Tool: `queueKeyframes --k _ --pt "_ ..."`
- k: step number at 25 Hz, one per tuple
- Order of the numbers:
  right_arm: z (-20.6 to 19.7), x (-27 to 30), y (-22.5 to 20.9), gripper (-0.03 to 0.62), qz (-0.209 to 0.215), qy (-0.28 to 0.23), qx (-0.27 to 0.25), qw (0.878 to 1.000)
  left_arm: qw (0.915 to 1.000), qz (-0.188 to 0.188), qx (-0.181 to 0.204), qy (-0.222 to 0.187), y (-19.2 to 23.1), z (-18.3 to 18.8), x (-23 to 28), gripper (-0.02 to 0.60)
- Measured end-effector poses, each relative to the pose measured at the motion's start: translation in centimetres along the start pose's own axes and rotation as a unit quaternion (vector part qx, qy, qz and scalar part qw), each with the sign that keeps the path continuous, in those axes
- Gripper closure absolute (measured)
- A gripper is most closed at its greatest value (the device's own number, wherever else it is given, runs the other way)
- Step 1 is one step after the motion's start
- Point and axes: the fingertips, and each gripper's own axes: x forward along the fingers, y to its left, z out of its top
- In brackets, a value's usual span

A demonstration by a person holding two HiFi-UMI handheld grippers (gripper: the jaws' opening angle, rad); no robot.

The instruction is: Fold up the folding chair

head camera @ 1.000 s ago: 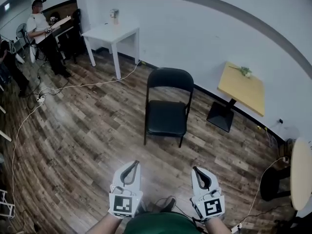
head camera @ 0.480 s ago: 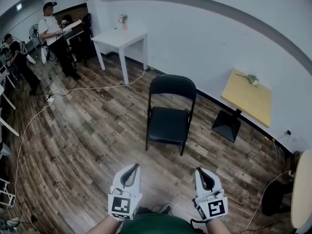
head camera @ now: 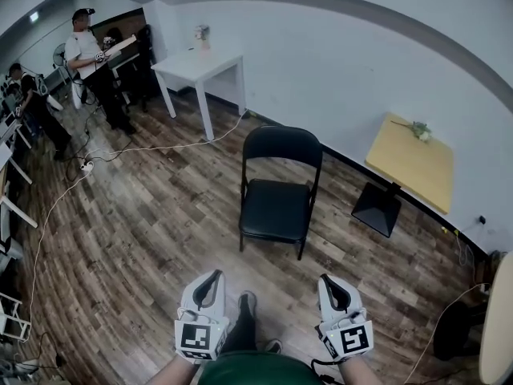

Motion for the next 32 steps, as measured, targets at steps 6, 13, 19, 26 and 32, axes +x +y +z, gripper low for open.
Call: queueKeyframes --k 6,13,19,26,32 --pt "-1.5 3.4 -3.2 0.591 -0.018 0.025 -0.002 1.0 0.9996 -0.018 -0.02 0.01 1.0 -1.6 6.5 0.561" --pt "-1.9 10.0 -6.1 0.591 -0.044 0.056 -0.006 0.997 0.9977 -0.059 -0.032 0.008 4.0 -1.6 14.6 0.561" --pt "-1.7 17.7 -5.9 0.591 -0.036 0.063 -0.007 0.997 0.9972 -0.062 -0.04 0.008 9.2 -2.3 19.2 0.561" --pt "-3.5 23.5 -8.0 0.591 -0.052 0.076 0.031 0.995 0.9956 -0.058 -0.057 0.045 14.4 -5.8 23.7 0.561" --pt "-6.6 27.5 -12.6 0.591 -0.043 0.098 0.033 0.994 0.9864 -0.069 -0.109 0.102 13.9 -10.4 27.9 0.56"
